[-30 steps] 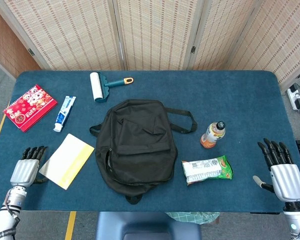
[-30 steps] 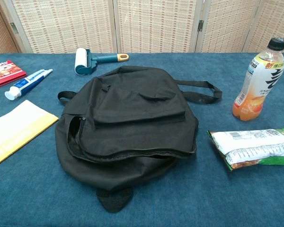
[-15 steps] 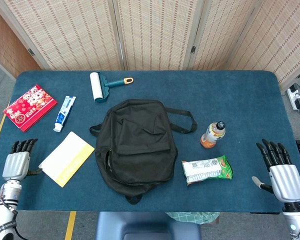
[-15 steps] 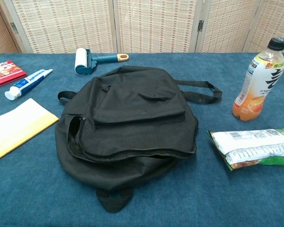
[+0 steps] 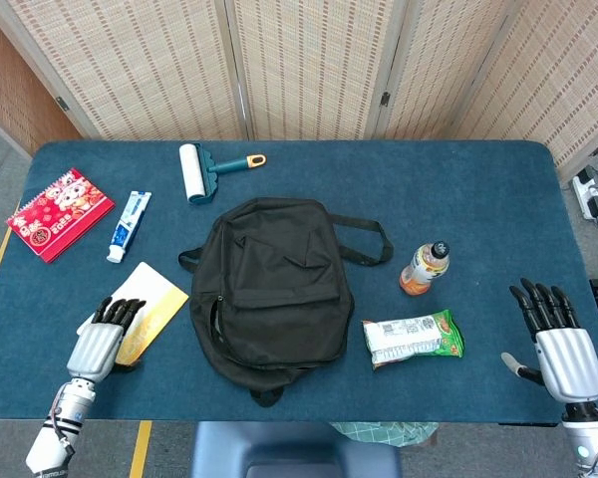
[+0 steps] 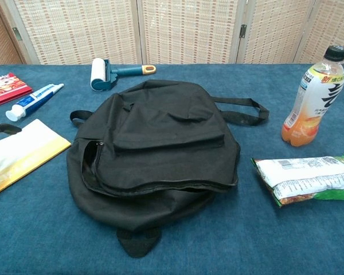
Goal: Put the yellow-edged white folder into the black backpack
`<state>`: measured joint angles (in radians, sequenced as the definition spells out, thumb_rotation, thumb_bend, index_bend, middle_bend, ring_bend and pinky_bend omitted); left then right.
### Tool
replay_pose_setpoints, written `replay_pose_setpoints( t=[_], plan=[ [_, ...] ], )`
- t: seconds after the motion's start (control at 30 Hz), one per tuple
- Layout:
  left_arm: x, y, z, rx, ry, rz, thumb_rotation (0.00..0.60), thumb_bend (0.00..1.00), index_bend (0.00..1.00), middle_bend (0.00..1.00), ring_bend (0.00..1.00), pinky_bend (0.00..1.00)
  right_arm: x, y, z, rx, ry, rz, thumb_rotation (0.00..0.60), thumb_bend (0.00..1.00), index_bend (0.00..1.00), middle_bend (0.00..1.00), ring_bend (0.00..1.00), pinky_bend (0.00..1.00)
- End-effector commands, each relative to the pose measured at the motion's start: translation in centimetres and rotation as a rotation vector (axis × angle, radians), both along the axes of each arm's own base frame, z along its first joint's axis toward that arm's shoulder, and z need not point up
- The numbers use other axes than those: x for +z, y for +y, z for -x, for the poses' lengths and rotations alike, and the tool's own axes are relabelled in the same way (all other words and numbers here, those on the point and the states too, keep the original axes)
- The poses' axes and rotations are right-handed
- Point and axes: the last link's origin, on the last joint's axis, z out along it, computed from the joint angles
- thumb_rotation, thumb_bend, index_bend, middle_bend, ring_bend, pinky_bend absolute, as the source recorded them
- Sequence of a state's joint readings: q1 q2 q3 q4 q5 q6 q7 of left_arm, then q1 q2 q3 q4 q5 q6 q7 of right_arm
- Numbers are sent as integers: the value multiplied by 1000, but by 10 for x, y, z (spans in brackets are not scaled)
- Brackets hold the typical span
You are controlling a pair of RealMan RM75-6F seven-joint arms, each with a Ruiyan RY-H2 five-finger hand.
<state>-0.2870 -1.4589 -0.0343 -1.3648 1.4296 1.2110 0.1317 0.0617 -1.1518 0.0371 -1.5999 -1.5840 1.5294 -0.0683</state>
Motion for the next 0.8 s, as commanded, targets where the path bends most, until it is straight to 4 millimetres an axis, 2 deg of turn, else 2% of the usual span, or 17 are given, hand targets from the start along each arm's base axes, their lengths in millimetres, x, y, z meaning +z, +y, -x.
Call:
replay_pose_setpoints(
  t=[0.03,0.27,0.5,0.8],
  plan=[
    [-4,1,2,14,-6,10,600,118,141,156,124,30,0,-1,0,0,0,-1,600,44,0,64,18,0],
    [-5,3,14,48,51,10,600,118,137,157,124,30,-1,-3,0,-1,1,-2,600,44,0,64,19,0],
    [7,5,39,133,92,-39,600,117,140,156,123,30,-3,-5,-1,1,2,-6,600,44,0,64,19,0],
    [23,30,69,242,78,-151,600,118,161,167,131,30,-5,-8,-3,10,0,-10,600,43,0,64,19,0]
  ],
)
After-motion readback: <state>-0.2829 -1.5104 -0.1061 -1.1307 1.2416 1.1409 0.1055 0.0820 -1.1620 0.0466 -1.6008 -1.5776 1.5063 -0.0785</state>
